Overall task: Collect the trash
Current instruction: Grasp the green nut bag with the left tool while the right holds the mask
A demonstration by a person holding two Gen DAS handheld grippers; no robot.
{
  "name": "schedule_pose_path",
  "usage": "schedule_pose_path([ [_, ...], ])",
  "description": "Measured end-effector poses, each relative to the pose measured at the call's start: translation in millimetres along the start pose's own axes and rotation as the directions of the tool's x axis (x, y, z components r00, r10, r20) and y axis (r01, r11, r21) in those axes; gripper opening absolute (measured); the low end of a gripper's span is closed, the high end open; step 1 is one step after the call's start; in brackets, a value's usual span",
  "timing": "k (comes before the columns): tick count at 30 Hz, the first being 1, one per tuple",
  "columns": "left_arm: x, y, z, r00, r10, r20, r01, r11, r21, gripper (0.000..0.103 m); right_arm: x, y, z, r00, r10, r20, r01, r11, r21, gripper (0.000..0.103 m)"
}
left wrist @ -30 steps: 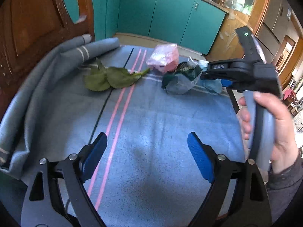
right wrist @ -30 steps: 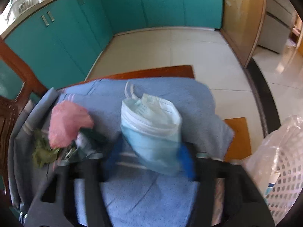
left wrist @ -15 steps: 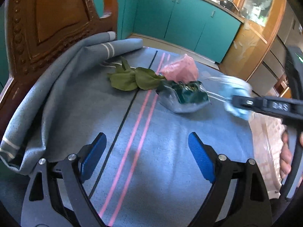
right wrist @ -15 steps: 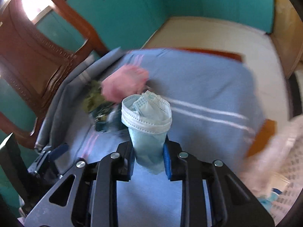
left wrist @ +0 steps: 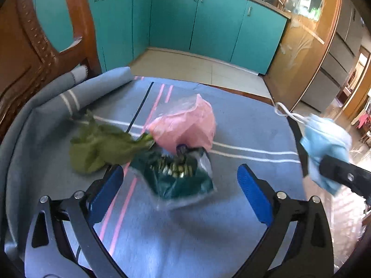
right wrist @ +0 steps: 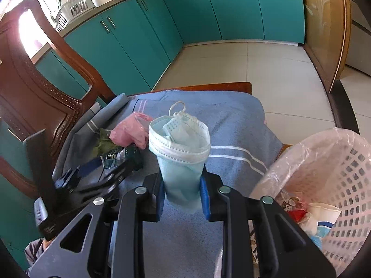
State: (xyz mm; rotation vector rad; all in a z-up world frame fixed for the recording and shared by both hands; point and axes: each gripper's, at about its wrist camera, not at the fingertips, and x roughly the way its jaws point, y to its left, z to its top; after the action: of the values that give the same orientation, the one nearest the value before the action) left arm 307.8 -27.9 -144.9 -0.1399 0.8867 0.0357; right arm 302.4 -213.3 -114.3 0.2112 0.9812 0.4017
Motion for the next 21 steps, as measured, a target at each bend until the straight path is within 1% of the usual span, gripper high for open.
schedule_pose_path([
  [1, 1.5, -0.1, -0.7, 1.0, 0.0, -0.007, 0.0, 1.0, 0.003, 0.09, -0.3, -0.4, -0.5, 1.0, -0.002, -0.002, 0.002, 1.0, -0.003, 0.026],
  [2, 2.3, 0.6, -1.9, 1.0, -0.001, -0.015, 0.002, 1.0, 0.006, 0.073, -0.6, -0.5, -1.1, 1.0, -0.003, -0.003, 0.003, 1.0, -0.004, 0.026],
  [3, 2.5, 1.5, -3.9, 1.0, -0.013, -0.027, 0.013, 1.0, 0.009, 0.066, -0.5, -0.4, -1.9, 1.0, -0.006, -0.005, 0.006, 1.0, -0.007, 0.026],
  [4, -0.3, 3.4, -8.5, 0.999, -0.032, -0.03, 0.032, 0.999, 0.006, 0.064, -0.3, -0.3, -2.4, 1.0, -0.011, -0.009, 0.011, 1.0, -0.011, 0.026],
  [5, -3.6, 5.1, -11.9, 0.999, -0.044, -0.026, 0.044, 0.999, 0.003, 0.054, 0.4, 0.3, -2.8, 1.0, -0.015, -0.013, 0.014, 1.0, -0.015, 0.026],
  [7, -12.5, 9.8, -21.1, 0.998, -0.054, -0.026, 0.054, 0.999, 0.009, 0.053, 1.2, 1.8, -3.7, 1.0, -0.016, -0.018, 0.015, 1.0, -0.02, 0.026],
  [12, -43.5, 25.3, -49.4, 0.997, -0.06, -0.039, 0.06, 0.998, 0.009, 0.053, 5.3, 13.3, -9.0, 0.999, -0.011, -0.037, 0.008, 0.998, -0.057, 0.026],
  [15, -59.0, 34.5, -67.1, 0.998, -0.034, -0.054, 0.036, 0.999, 0.035, 0.053, 10.1, 22.8, -16.0, 0.998, -0.01, -0.055, 0.006, 0.996, -0.087, 0.026],
  [18, -70.3, 43.2, -77.9, 0.999, 0.001, -0.048, 0.001, 0.999, 0.053, 0.053, 16.9, 31.5, -21.9, 0.997, -0.015, -0.074, 0.006, 0.994, -0.111, 0.026],
  [21, -73.5, 51.5, -80.3, 0.999, 0.005, -0.045, -0.004, 0.999, 0.036, 0.053, 22.9, 42.0, -26.6, 0.996, -0.02, -0.087, 0.008, 0.99, -0.14, 0.026],
])
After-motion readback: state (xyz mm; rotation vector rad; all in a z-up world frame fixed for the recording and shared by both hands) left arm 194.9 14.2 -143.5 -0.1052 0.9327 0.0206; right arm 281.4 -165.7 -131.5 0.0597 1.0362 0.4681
